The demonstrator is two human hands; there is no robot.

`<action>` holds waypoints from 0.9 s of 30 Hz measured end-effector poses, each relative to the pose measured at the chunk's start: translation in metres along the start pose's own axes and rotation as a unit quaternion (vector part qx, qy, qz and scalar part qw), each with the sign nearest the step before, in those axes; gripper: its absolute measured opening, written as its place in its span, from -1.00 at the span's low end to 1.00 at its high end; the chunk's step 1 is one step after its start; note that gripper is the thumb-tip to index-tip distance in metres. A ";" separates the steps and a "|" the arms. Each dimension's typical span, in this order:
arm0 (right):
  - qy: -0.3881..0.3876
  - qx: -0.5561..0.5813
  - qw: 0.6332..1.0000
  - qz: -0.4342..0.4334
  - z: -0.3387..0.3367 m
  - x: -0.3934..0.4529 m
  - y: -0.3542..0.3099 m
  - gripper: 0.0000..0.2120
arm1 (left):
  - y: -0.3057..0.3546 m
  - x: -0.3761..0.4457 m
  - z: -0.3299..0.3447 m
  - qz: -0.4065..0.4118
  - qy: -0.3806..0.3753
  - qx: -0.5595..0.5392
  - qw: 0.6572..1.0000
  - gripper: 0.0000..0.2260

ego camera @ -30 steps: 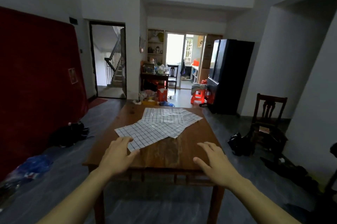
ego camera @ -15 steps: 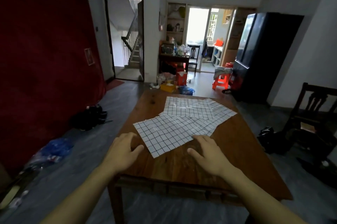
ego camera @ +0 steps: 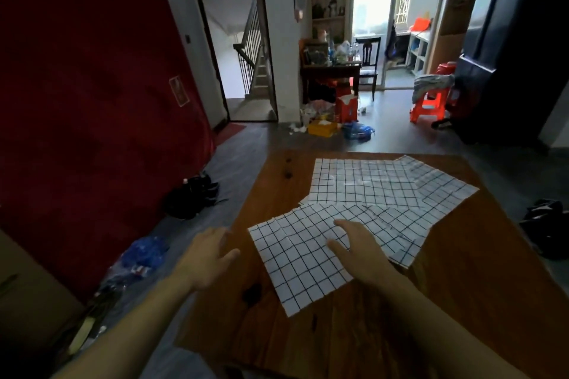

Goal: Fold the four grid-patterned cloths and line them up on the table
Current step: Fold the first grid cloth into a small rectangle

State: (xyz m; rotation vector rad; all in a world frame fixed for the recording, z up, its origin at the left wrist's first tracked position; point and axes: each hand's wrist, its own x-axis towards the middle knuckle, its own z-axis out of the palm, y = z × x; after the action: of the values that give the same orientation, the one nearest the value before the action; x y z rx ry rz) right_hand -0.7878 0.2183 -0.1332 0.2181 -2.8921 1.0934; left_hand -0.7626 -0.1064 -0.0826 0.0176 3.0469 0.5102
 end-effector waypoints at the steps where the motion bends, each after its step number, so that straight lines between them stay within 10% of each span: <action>1: 0.001 0.003 1.000 -0.004 0.004 0.008 0.001 -0.45 | -0.003 0.008 0.002 0.004 -0.007 0.004 1.000 -0.55; 27: 0.077 -0.104 0.954 0.272 0.176 0.100 -0.081 -0.46 | -0.151 0.289 0.053 0.255 -0.164 -0.113 0.946 -0.65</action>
State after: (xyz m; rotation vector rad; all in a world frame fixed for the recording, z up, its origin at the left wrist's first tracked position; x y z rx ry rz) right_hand -0.8730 0.0306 -0.2030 -0.6769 -2.9580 0.7852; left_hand -1.0485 -0.2267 -0.1959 0.8094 2.6176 0.7878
